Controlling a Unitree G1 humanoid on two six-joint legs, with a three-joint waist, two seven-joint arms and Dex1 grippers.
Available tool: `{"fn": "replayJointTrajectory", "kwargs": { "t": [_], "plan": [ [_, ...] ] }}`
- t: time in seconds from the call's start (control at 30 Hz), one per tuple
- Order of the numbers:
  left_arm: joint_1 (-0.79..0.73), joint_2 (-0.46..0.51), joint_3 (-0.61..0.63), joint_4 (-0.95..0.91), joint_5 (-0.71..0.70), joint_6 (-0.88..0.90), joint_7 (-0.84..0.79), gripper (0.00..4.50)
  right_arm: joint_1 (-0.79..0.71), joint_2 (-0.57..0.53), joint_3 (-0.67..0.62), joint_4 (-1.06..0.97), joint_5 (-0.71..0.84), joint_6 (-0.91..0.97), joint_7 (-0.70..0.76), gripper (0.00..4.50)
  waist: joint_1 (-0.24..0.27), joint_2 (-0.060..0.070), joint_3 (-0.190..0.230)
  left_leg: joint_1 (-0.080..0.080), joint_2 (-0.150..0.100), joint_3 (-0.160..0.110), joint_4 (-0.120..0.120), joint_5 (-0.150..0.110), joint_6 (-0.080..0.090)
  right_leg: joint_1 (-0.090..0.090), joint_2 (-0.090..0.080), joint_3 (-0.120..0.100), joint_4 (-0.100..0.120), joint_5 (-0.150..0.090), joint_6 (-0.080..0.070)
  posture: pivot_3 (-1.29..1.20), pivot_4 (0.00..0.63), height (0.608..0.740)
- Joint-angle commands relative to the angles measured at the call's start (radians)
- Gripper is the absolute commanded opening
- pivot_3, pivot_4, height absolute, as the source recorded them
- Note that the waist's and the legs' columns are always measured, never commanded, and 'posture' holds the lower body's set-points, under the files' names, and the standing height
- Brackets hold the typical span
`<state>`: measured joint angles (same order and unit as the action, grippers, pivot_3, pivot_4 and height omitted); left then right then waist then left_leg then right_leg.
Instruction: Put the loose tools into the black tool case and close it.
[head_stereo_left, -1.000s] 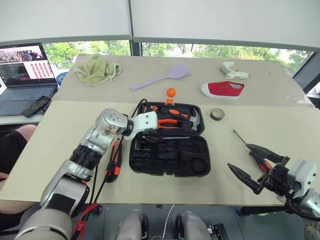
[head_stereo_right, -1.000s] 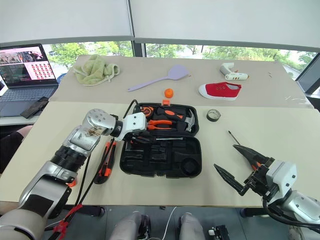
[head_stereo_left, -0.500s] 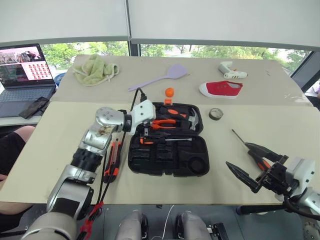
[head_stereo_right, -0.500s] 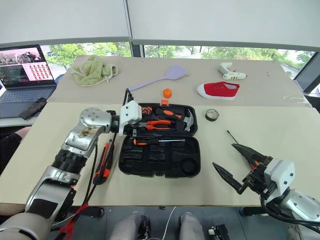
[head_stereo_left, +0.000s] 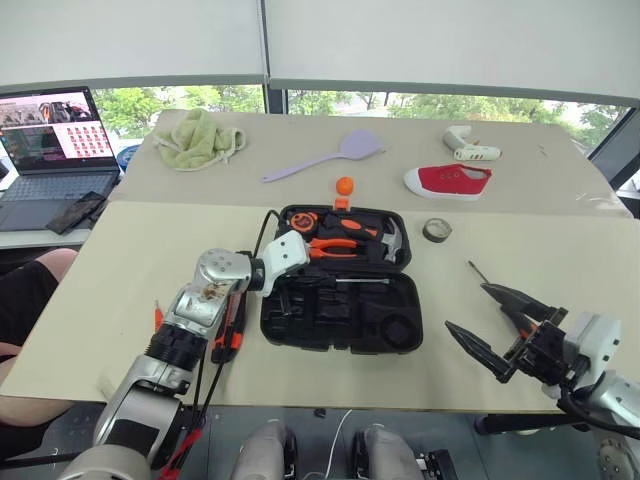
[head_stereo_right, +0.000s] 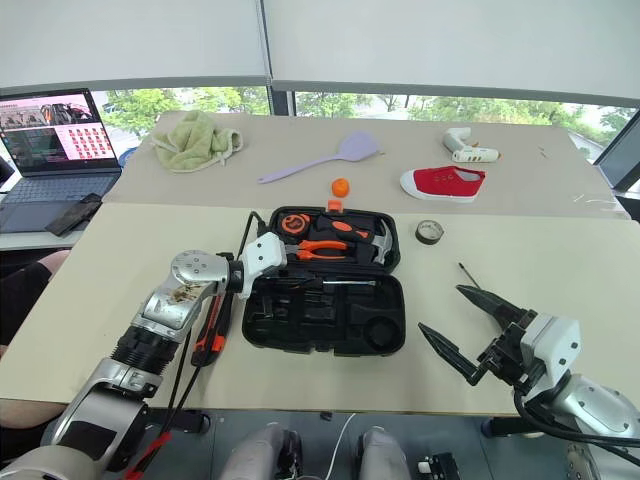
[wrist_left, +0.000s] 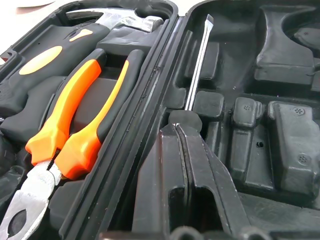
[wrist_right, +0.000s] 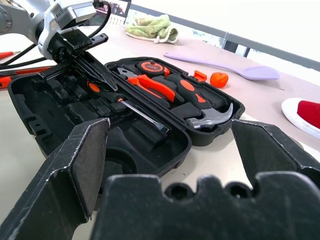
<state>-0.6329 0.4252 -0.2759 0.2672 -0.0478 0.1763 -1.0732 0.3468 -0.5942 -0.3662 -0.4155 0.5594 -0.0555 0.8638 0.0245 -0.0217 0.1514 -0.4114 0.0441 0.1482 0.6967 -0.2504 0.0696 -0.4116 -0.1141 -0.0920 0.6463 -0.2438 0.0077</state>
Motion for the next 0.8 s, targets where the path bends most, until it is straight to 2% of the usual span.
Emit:
{"fn": "replayJointTrajectory", "kwargs": {
  "t": [0.03, 0.07, 0.3, 0.4, 0.5, 0.57, 0.6, 0.63, 0.77, 0.8],
  "plan": [
    [0.008, -0.002, -0.069, 0.032, 0.059, 0.040, -0.001, 0.05, 0.024, 0.008, -0.028, -0.038, 0.007, 0.004, -0.015, 4.50, 0.001, 0.000, 0.000, 0.003, 0.000, 0.000, 0.000, -0.002, 0.003, 0.003, 0.000, 0.000, -0.001, 0.000, 0.000, 0.00, 0.150, 0.740],
    [0.008, -0.002, -0.077, 0.037, 0.067, 0.045, 0.004, 0.05, 0.028, 0.009, -0.029, -0.038, 0.007, 0.004, -0.017, 4.50, 0.001, 0.001, -0.001, 0.005, 0.000, 0.000, -0.001, -0.005, 0.008, 0.006, 0.000, -0.001, -0.001, 0.000, 0.000, 0.00, 0.150, 0.740],
    [0.022, -0.040, -0.012, 0.063, 0.017, -0.022, 0.042, 0.05, 0.098, 0.022, -0.070, -0.018, 0.008, -0.003, -0.027, 4.50, 0.012, 0.009, -0.008, 0.007, 0.000, -0.001, 0.000, -0.006, 0.010, 0.008, -0.002, -0.001, -0.002, 0.000, 0.000, 0.00, 0.150, 0.740],
    [0.046, -0.042, 0.105, -0.006, -0.113, -0.078, 0.011, 0.05, 0.133, 0.035, -0.134, 0.009, 0.018, -0.018, -0.041, 4.50, 0.011, 0.009, -0.008, 0.007, 0.000, -0.001, 0.000, -0.007, 0.010, 0.008, -0.002, 0.000, -0.003, 0.000, 0.000, 0.00, 0.150, 0.740],
    [0.109, 0.016, 0.258, -0.099, -0.301, -0.105, -0.099, 0.69, 0.209, 0.054, -0.217, 0.066, 0.026, -0.036, -0.019, 4.50, 0.009, 0.008, -0.008, 0.004, 0.001, -0.001, -0.001, -0.006, 0.010, 0.005, -0.001, 0.000, -0.003, 0.000, 0.000, 0.00, 0.150, 0.740],
    [0.176, 0.077, 0.347, -0.149, -0.404, -0.104, -0.182, 1.32, 0.256, 0.068, -0.265, 0.113, 0.012, -0.067, -0.003, 4.50, 0.002, 0.009, -0.008, 0.004, 0.002, -0.001, -0.001, -0.006, 0.009, 0.004, -0.001, 0.000, -0.003, 0.000, -0.001, 0.00, 0.150, 0.740],
    [0.221, 0.122, 0.372, -0.164, -0.415, -0.089, -0.201, 1.87, 0.272, 0.077, -0.285, 0.139, 0.000, -0.085, -0.003, 4.50, -0.002, 0.009, -0.008, 0.005, 0.003, -0.001, -0.002, -0.006, 0.008, 0.005, -0.001, -0.001, -0.003, -0.001, -0.002, 0.00, 0.150, 0.740],
    [0.262, 0.157, 0.390, -0.179, -0.423, -0.078, -0.216, 2.03, 0.282, 0.084, -0.300, 0.160, -0.009, -0.100, -0.007, 4.50, -0.009, 0.010, -0.008, 0.005, 0.003, -0.001, -0.002, -0.007, 0.008, 0.005, -0.001, 0.000, -0.003, -0.001, -0.002, 0.00, 0.150, 0.740],
    [0.436, 0.253, 0.498, -0.208, -0.462, -0.132, -0.275, 3.59, 0.336, 0.113, -0.341, 0.239, -0.021, -0.135, 0.001, 4.50, -0.019, 0.013, -0.010, 0.009, 0.004, -0.001, -0.004, -0.008, 0.006, 0.007, -0.001, 0.001, -0.004, -0.002, -0.002, 0.00, 0.150, 0.740],
    [0.488, 0.278, 0.533, -0.197, -0.459, -0.152, -0.286, 3.86, 0.353, 0.121, -0.345, 0.256, -0.023, -0.142, 0.007, 4.50, -0.018, 0.013, -0.010, 0.009, 0.004, -0.001, -0.004, -0.008, 0.006, 0.006, -0.001, 0.001, -0.004, -0.003, -0.002, 0.00, 0.150, 0.740]
  ]
}}
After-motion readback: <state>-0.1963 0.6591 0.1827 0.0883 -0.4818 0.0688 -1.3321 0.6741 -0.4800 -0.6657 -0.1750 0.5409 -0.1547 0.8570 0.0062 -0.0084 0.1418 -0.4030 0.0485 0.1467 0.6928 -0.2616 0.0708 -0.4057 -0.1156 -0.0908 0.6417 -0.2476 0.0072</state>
